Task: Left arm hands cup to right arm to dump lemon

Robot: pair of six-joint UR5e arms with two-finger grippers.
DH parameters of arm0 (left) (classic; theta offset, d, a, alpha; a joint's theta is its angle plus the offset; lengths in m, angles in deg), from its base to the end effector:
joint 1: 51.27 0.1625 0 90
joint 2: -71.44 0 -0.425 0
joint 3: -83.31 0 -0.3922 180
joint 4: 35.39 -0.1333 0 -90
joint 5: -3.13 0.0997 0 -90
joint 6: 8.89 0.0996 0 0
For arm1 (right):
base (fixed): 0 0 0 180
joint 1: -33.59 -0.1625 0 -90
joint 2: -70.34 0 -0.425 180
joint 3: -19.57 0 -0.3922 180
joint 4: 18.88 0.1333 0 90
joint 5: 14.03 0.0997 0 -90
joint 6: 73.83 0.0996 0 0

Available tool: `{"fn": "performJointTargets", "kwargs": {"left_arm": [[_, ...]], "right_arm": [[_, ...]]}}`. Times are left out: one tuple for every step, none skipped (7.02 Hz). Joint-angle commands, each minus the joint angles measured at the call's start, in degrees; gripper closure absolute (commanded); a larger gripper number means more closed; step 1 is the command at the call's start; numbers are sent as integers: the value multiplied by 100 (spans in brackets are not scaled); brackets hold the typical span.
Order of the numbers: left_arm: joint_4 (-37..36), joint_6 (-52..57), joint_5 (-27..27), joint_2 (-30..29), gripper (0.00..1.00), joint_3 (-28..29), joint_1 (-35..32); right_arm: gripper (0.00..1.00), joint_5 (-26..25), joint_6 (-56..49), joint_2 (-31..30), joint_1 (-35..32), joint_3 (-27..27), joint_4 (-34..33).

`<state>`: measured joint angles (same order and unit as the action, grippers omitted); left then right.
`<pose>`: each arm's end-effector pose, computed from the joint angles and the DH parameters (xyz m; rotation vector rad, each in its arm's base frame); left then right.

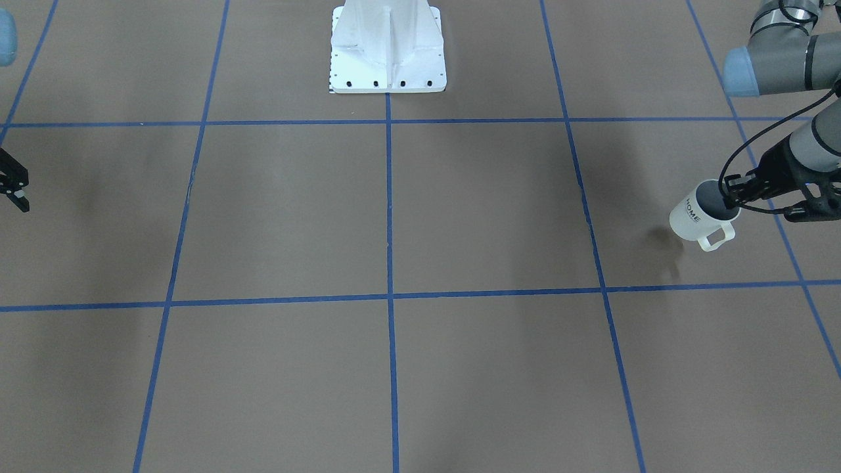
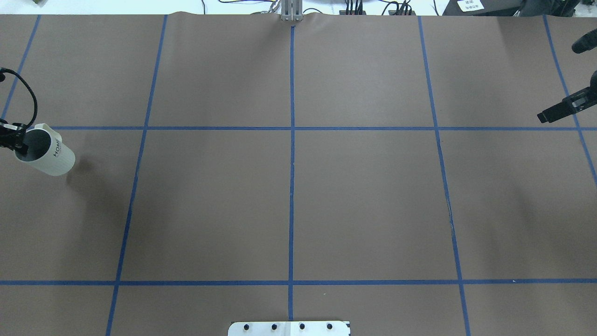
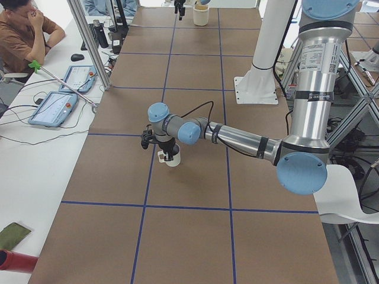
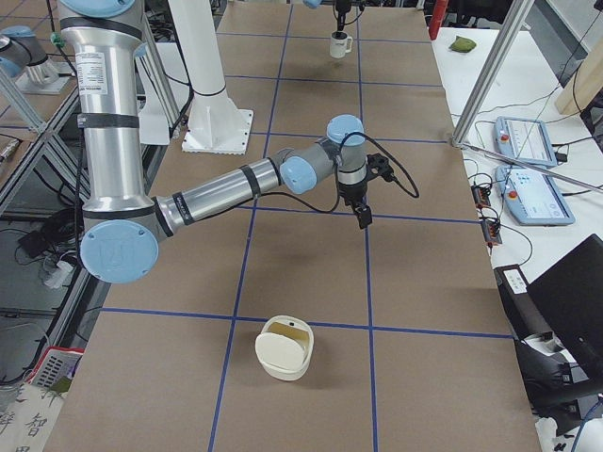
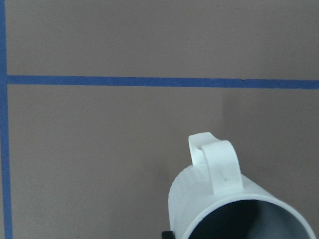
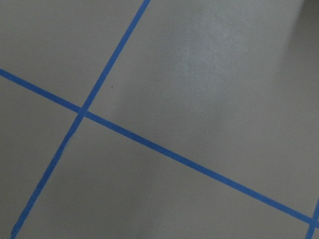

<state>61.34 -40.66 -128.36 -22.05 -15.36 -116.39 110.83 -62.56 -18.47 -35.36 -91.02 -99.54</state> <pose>0.1610 -0.5071 0.5424 -0.0630 0.7806 0.0053 -0.1085 -0.4946 0.4603 0.3414 -0.7187 -0.3268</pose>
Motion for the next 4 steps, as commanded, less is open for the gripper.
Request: {"fn": "performJointTargets", "kwargs": {"left_arm": [[4,-5,-8,-3,100,50,9],[-14,-5,-8,6,96,42,9],[-14,-5,0,32,85,42,17],[-5,4,-8,33,48,33,17]], "right_arm": [[0,423,-38,-337,-222,-34,-29],[0,460,-38,-382,-267,-34,-29],[0,469,-38,-417,-285,-34,-38],[0,617,-38,-427,-337,-34,-38]]}}
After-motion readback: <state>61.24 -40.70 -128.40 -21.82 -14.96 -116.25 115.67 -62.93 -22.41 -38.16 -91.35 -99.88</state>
